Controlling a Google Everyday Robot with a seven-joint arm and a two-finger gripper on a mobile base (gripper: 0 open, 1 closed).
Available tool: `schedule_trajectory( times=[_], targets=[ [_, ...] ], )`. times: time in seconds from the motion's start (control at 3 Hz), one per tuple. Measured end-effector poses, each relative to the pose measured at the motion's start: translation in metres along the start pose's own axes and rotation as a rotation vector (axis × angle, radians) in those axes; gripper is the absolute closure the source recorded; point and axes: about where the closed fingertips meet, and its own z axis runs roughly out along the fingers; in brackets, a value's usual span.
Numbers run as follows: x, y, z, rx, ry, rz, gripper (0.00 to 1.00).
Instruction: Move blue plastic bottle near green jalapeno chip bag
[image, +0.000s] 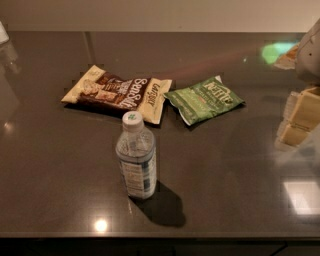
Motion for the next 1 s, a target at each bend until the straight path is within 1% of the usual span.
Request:
schedule_trajectory(
  times=[0.33, 0.67, 1.0],
  targets=[
    [-0.013, 0.012, 0.008, -0.024, -0.057, -0.022, 0.0],
    [-0.052, 0.049, 0.033, -0.103, -0.218, -0.087, 0.0],
    [-0.08, 0.077, 0.047, -0.176, -0.35, -0.117, 0.0]
  ],
)
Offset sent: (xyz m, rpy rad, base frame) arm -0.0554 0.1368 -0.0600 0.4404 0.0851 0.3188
